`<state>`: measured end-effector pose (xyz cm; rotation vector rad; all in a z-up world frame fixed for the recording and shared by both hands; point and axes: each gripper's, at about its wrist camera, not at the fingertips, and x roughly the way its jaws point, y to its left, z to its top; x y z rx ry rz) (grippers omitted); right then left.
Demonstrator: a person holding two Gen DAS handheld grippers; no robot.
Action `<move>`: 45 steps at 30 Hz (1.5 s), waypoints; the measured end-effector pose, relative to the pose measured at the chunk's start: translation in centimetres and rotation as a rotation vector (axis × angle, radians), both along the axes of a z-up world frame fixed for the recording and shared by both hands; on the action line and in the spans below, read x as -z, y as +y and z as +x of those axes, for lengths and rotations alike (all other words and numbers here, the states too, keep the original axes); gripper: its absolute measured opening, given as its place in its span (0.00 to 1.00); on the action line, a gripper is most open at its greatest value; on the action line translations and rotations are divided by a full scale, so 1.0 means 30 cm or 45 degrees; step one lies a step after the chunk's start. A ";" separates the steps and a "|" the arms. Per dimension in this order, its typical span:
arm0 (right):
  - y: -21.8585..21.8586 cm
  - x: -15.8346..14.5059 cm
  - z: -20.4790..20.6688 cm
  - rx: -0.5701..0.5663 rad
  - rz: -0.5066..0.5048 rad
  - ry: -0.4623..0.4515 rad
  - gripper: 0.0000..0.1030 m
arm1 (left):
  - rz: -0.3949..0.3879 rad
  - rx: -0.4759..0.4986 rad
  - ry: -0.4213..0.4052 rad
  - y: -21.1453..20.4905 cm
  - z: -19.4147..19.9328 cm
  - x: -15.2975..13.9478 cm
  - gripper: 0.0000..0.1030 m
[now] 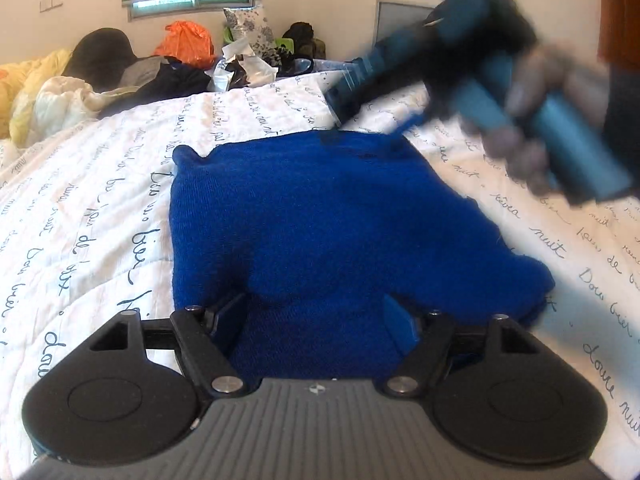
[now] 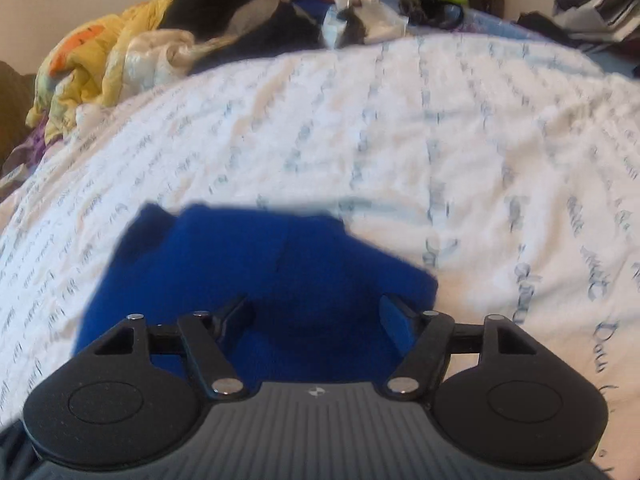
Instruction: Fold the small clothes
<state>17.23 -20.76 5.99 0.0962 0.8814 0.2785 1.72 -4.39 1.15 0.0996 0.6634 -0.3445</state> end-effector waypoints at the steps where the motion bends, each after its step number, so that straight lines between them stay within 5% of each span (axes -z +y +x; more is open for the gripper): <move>1: 0.028 -0.036 -0.021 -0.058 0.054 -0.048 0.68 | -0.002 0.000 -0.003 -0.001 -0.001 0.001 0.72; 3: 0.114 -0.078 -0.034 -0.187 0.115 -0.068 0.67 | 0.001 0.004 -0.009 -0.003 -0.001 0.002 0.73; 7: 0.314 0.011 0.024 -0.342 -0.019 0.051 0.67 | -0.001 0.010 -0.015 -0.006 -0.006 0.004 0.74; 8: 0.345 0.060 0.050 -0.343 -0.055 0.097 0.69 | -0.002 0.010 -0.017 -0.005 -0.005 0.006 0.74; 10: 0.358 0.097 0.061 -0.343 -0.063 -0.007 0.76 | -0.004 0.010 -0.024 -0.006 -0.005 0.011 0.74; 14: 0.353 0.070 0.077 -0.310 -0.091 0.025 0.78 | 0.012 0.012 -0.023 -0.001 -0.021 -0.006 0.74; 18: 0.169 -0.061 -0.110 -0.247 0.162 -0.091 0.79 | -0.030 0.016 -0.067 0.087 -0.124 -0.051 0.75; 24: -0.135 -0.053 -0.379 -0.094 0.264 -0.046 0.79 | 0.214 0.109 -0.133 0.133 -0.252 -0.019 0.73; 27: -0.159 -0.018 -0.438 -0.076 0.238 -0.015 0.79 | 0.256 0.078 -0.103 0.131 -0.221 0.005 0.58; 32: -0.080 -0.001 -0.489 -0.144 0.119 -0.080 0.79 | 0.231 -0.010 -0.086 0.126 -0.162 -0.001 0.52; 34: -0.040 0.017 -0.494 -0.186 0.053 -0.088 0.79 | 0.207 -0.022 -0.095 0.132 -0.167 0.005 0.38; 35: -0.024 0.037 -0.503 -0.212 0.008 -0.085 0.79 | 0.175 -0.021 -0.081 0.132 -0.166 -0.001 0.16; 37: 0.003 0.107 -0.499 -0.239 -0.115 -0.011 0.80 | 0.124 -0.065 -0.095 0.144 -0.190 -0.020 0.15; 38: 0.003 0.122 -0.523 -0.254 -0.142 -0.073 0.80 | 0.101 -0.088 -0.091 0.158 -0.193 -0.028 0.14; 41: -0.016 0.138 -0.556 -0.240 -0.123 -0.111 0.81 | 0.030 -0.126 -0.001 0.199 -0.189 -0.019 0.14; 45: -0.031 0.131 -0.558 -0.253 -0.102 -0.121 0.81 | 0.071 -0.126 0.012 0.188 -0.216 -0.028 0.15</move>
